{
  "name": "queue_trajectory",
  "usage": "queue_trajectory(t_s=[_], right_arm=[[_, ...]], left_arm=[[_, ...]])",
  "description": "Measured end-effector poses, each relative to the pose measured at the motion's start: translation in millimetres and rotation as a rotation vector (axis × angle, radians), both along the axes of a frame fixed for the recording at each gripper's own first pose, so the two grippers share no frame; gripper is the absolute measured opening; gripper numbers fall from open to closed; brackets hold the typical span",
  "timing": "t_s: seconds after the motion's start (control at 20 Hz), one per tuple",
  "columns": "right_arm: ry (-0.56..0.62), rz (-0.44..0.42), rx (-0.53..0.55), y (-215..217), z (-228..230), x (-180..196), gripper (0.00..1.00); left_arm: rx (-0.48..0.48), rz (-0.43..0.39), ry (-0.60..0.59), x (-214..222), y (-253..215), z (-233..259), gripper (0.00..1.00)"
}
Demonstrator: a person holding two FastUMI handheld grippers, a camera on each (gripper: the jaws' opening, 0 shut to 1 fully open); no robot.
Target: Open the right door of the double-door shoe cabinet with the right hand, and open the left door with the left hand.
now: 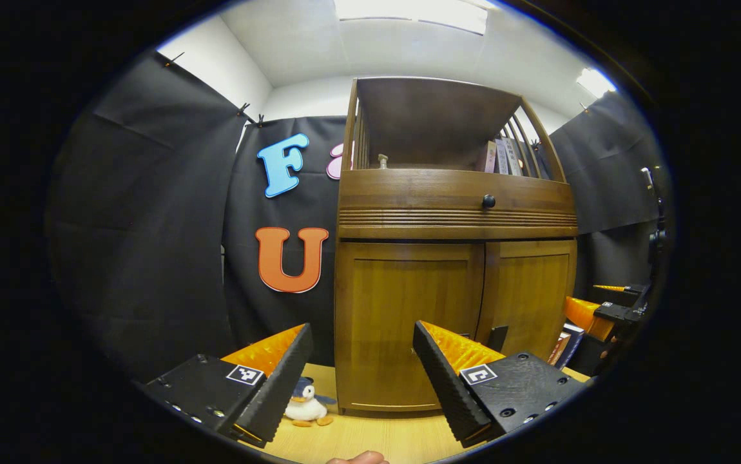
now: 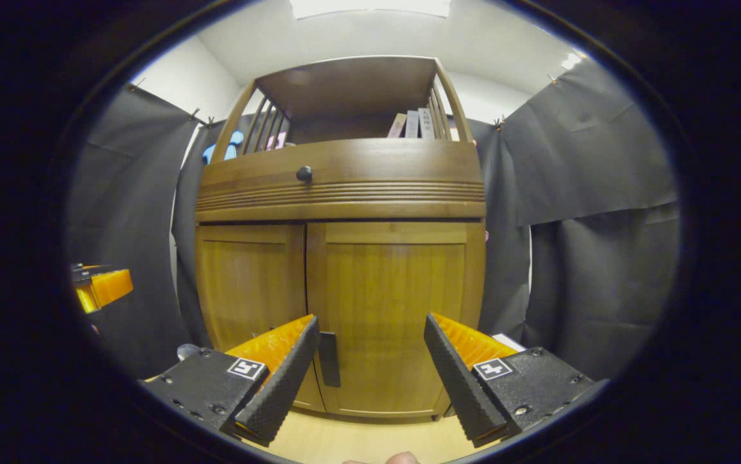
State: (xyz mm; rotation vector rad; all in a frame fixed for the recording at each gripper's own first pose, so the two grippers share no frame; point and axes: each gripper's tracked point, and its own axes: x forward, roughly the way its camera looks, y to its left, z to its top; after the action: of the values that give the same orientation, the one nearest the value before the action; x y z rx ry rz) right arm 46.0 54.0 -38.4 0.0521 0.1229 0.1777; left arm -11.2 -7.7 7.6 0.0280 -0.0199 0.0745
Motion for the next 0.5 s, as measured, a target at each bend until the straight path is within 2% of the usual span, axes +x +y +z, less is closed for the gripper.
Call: queue_trajectory(t_s=[0.25,0.5], right_arm=[[0.021,0.029,-0.02,29,-14,21,1.0],[0.055,0.04,-0.049,53,-32,42,1.0]], left_arm=[[-0.017,0.017,0.001,12,11,-2,0.95],[0.006,0.026,0.005,18,17,-5,0.95]])
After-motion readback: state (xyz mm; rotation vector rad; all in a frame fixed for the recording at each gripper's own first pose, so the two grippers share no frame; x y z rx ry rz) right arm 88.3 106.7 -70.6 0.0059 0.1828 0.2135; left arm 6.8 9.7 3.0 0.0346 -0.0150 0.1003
